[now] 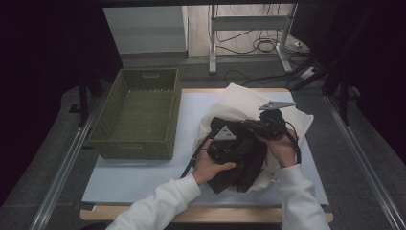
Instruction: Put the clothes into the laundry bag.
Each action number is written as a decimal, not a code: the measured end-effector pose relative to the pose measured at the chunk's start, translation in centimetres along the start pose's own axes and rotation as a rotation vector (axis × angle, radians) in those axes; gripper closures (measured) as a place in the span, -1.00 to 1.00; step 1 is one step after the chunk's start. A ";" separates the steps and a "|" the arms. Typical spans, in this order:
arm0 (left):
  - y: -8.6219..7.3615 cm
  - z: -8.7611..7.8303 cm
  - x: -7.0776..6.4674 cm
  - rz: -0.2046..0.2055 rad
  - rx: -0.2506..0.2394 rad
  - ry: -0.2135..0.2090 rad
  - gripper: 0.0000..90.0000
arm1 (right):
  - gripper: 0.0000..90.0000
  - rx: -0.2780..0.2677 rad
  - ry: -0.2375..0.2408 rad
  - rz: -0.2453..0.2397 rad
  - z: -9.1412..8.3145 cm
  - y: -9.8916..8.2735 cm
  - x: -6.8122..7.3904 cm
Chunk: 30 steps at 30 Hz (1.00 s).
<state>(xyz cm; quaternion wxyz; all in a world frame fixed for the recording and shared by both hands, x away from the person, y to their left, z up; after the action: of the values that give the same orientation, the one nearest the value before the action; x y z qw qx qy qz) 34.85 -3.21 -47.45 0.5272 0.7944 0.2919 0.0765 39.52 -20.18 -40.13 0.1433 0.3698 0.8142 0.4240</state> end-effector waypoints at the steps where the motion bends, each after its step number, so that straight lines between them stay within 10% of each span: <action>1: 0.2 -0.5 -0.3 0.013 -0.014 -0.007 -0.08 | 0.96 0.001 -0.002 0.004 0.0 0.0 0.0; 11: 1.1 -6.6 -1.1 0.061 -0.097 -0.026 -0.35 | 0.96 -0.001 -0.006 0.012 -0.2 -0.2 -0.3; 20: -1.6 -9.6 0.0 0.101 -0.007 0.010 0.83 | 0.96 -0.002 -0.006 0.013 -0.2 -0.2 -0.4; 30: -4.5 -7.8 -0.2 0.118 0.128 -0.044 1.00 | 0.96 -0.002 -0.006 0.016 -0.2 -0.3 -0.4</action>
<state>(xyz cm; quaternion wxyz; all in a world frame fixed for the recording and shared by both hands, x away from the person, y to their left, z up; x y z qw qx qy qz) 29.61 4.06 -48.07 0.4763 0.8437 0.2371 0.0711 39.56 -20.69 -40.26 0.1427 0.3775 0.8102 0.4251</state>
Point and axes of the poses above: each handheld gripper's, and its own axes: z roughly forward along the jaws, y roughly out of its top, x roughly to its left, the point moved 1 cm from there along z, roughly forward along the jaws, and after that the axes turned 3 degrees about y, right-handed, at the moved point
